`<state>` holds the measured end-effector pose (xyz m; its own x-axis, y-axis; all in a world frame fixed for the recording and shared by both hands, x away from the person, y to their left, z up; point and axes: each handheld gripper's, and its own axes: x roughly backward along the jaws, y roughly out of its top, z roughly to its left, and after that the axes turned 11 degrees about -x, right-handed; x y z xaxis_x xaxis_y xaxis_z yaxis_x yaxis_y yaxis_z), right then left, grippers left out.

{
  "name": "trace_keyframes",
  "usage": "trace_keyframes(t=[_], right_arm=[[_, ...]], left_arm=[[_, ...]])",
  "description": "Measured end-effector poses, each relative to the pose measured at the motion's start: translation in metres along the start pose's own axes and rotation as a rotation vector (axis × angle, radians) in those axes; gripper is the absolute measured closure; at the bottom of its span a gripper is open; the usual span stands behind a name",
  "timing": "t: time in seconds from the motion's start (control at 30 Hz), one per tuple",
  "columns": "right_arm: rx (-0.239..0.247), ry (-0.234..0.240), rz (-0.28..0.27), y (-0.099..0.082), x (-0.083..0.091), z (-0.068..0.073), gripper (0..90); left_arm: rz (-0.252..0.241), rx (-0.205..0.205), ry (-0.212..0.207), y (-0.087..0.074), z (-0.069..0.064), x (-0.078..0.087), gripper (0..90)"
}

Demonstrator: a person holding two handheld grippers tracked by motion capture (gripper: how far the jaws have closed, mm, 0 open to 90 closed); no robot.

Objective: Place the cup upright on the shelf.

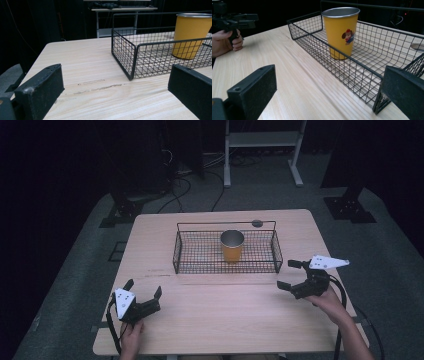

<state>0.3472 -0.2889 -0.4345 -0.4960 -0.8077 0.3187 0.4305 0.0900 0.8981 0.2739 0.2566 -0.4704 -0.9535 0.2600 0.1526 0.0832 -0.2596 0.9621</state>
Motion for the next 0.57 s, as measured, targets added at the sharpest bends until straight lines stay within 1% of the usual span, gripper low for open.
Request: trace_keyframes(t=[0.13, 0.23, 0.3, 0.33, 0.4, 0.47, 0.53, 0.57], right_arm=[[-0.008, 0.005, -0.008, -0.004, 0.002, 0.001, 0.0], [-0.020, 0.001, -0.020, -0.013, 0.004, 0.005, 0.0], [-0.023, 0.001, -0.022, -0.016, 0.004, 0.006, 0.0], [-0.029, 0.002, -0.019, -0.022, 0.003, 0.007, 0.0], [-0.035, 0.001, 0.002, -0.026, 0.001, 0.007, 0.0], [-0.041, -0.002, 0.001, -0.029, -0.001, 0.009, 0.0], [-0.057, 0.011, 0.004, -0.031, -0.001, 0.010, 0.0], [-0.057, 0.011, 0.004, -0.031, -0.001, 0.010, 0.0]], left_arm=[[0.000, 0.000, 0.000, 0.000, 0.000, 0.000, 0.0], [0.000, 0.001, 0.000, 0.000, 0.000, 0.000, 0.0], [-0.001, 0.001, 0.000, 0.000, 0.000, 0.000, 0.0], [-0.001, 0.001, 0.000, 0.000, 0.000, -0.001, 0.0], [-0.001, 0.001, 0.000, 0.000, 0.000, -0.001, 0.0], [0.000, 0.001, 0.001, 0.000, 0.000, -0.001, 0.0], [0.000, 0.002, 0.002, 0.000, 0.000, -0.001, 0.0], [0.001, 0.002, 0.002, 0.000, 0.000, -0.001, 0.0]])
